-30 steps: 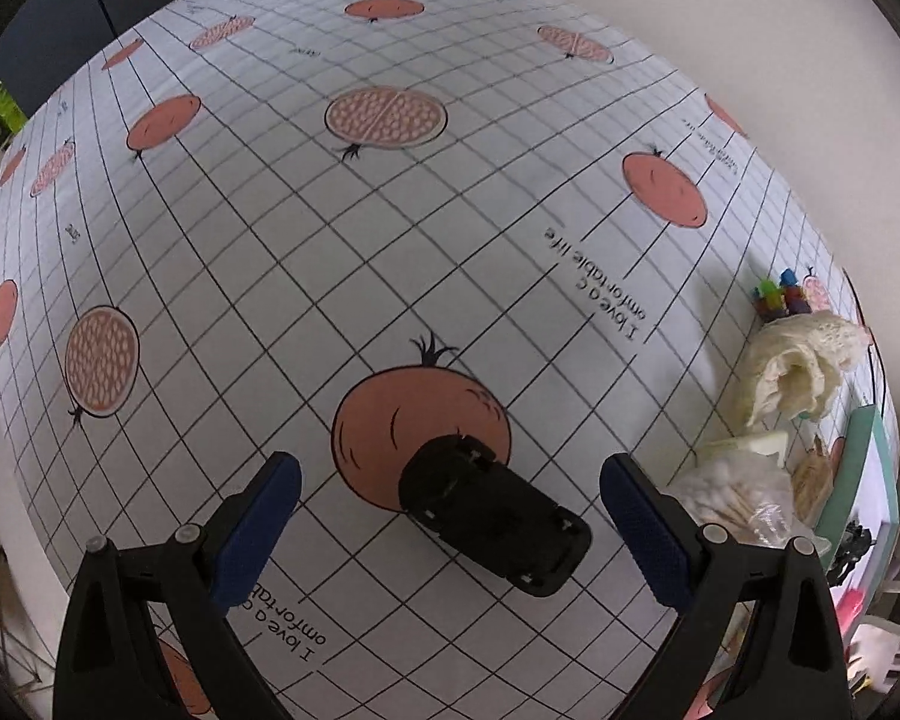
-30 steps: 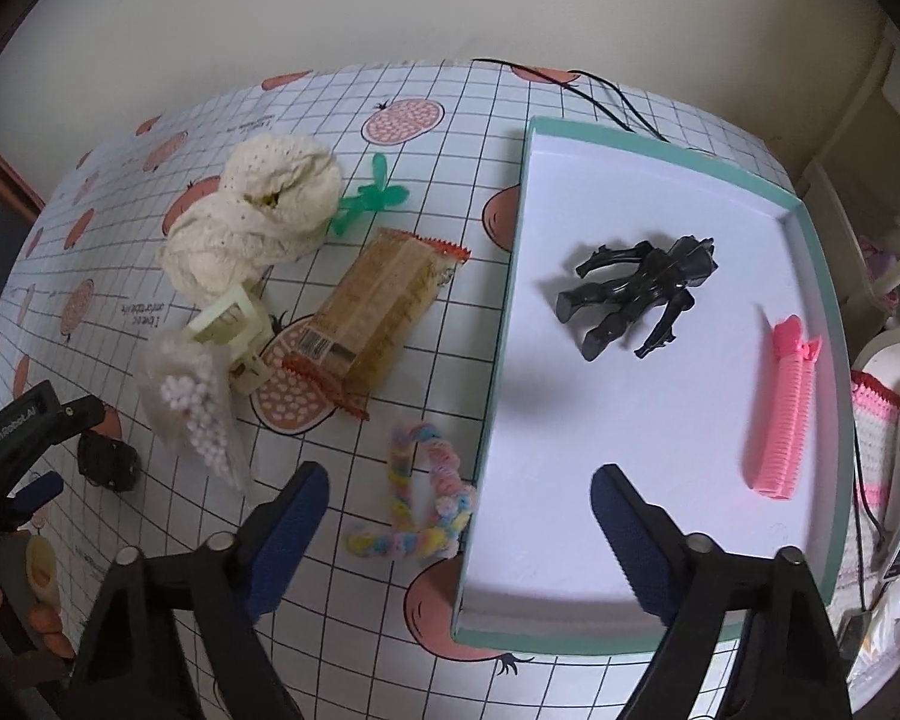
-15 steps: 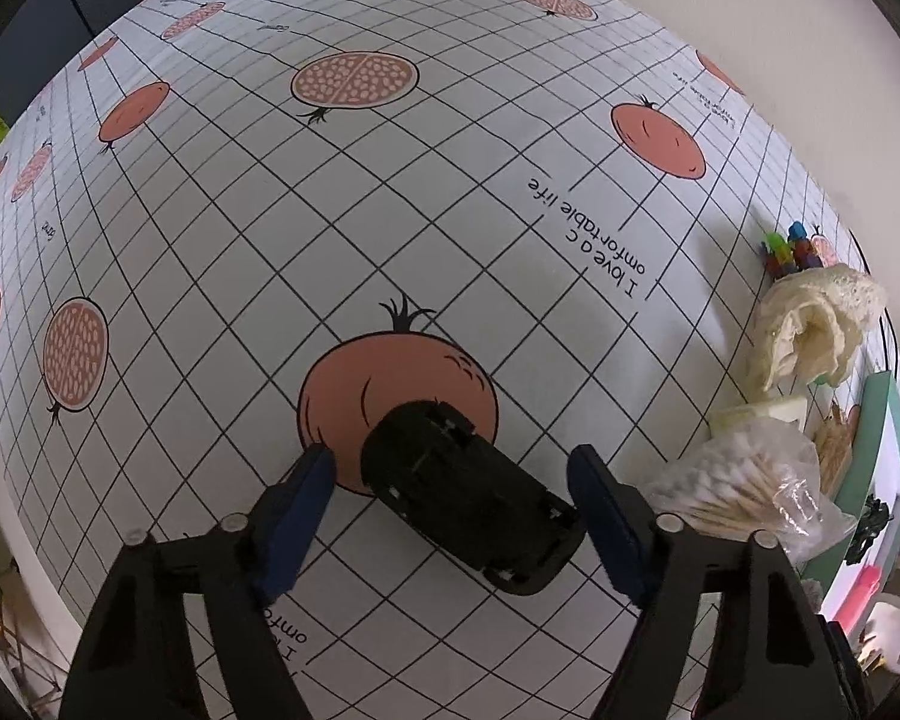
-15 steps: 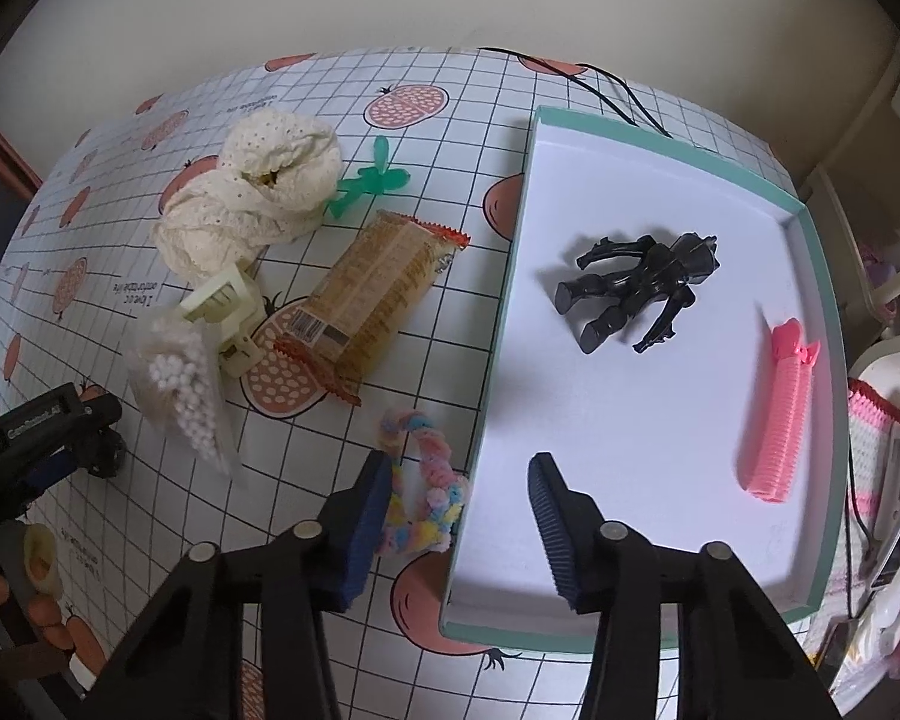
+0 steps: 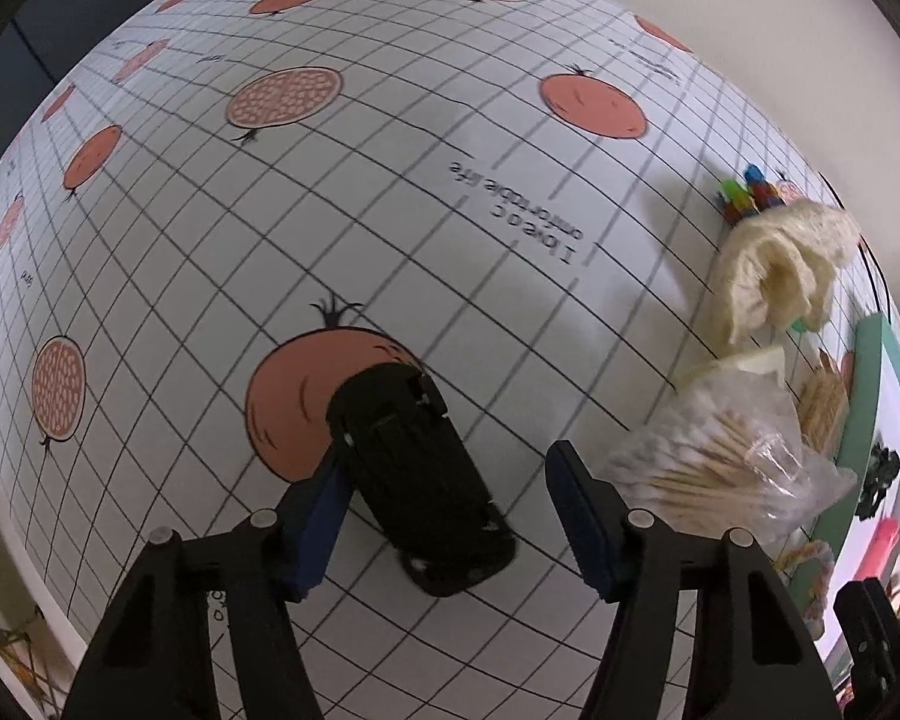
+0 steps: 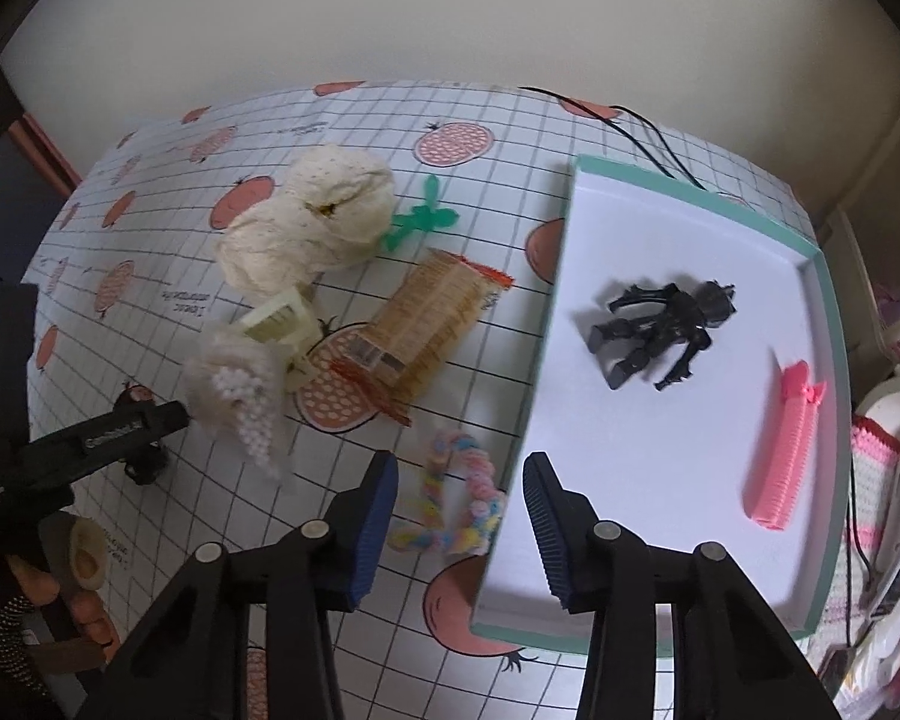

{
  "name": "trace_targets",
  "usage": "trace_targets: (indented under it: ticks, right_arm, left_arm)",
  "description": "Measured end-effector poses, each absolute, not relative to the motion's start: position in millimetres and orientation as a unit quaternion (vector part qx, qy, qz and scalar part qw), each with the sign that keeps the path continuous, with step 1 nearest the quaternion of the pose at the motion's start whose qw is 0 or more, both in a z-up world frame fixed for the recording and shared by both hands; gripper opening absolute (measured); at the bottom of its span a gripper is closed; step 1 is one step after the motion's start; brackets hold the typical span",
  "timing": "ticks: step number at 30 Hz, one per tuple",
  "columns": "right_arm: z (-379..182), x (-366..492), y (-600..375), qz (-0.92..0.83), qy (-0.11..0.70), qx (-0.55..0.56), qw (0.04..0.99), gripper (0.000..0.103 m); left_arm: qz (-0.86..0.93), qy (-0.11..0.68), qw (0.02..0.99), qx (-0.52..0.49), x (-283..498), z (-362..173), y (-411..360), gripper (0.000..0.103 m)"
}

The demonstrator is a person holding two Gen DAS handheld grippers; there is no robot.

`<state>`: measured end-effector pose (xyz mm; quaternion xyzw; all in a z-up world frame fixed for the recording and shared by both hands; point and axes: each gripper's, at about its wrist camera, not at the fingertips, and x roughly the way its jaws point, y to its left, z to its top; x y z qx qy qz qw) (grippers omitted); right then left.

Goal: Organize objects
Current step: 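Move the left tool to the black toy car while the right tool approaches the rainbow ring, then grasp the black toy car with the left tool while the right tool grasps the rainbow ring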

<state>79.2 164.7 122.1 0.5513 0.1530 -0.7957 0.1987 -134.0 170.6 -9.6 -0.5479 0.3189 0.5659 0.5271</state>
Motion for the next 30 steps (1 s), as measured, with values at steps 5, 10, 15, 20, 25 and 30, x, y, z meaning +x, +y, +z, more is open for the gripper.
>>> trace_targets:
  ticks: [5, 10, 15, 20, 25, 30]
  right_arm:
    - [116, 79, 162, -0.789, 0.155, 0.557, 0.209, 0.043]
    - [109, 80, 161, -0.783, 0.156, 0.565, 0.207, 0.043]
    - [107, 83, 156, -0.777, 0.159, 0.568, 0.220, 0.040]
    - [106, 84, 154, -0.777, 0.160, 0.566, 0.226, 0.040]
    - [110, 78, 162, -0.789, 0.152, 0.558, 0.208, 0.040]
    - [98, 74, 164, -0.776, 0.157, 0.576, 0.203, 0.040]
  left_arm:
    - [0.557, 0.328, 0.536, -0.543, -125, -8, 172, 0.067]
    - [0.555, 0.331, 0.538, -0.541, -122, -7, 173, 0.067]
    - [0.552, 0.331, 0.540, -0.541, -117, -6, 175, 0.067]
    - [0.550, 0.333, 0.542, -0.541, -112, -5, 176, 0.067]
    - [0.550, 0.333, 0.542, -0.541, -107, -4, 177, 0.067]
    - [0.550, 0.334, 0.543, -0.540, -99, -2, 180, 0.067]
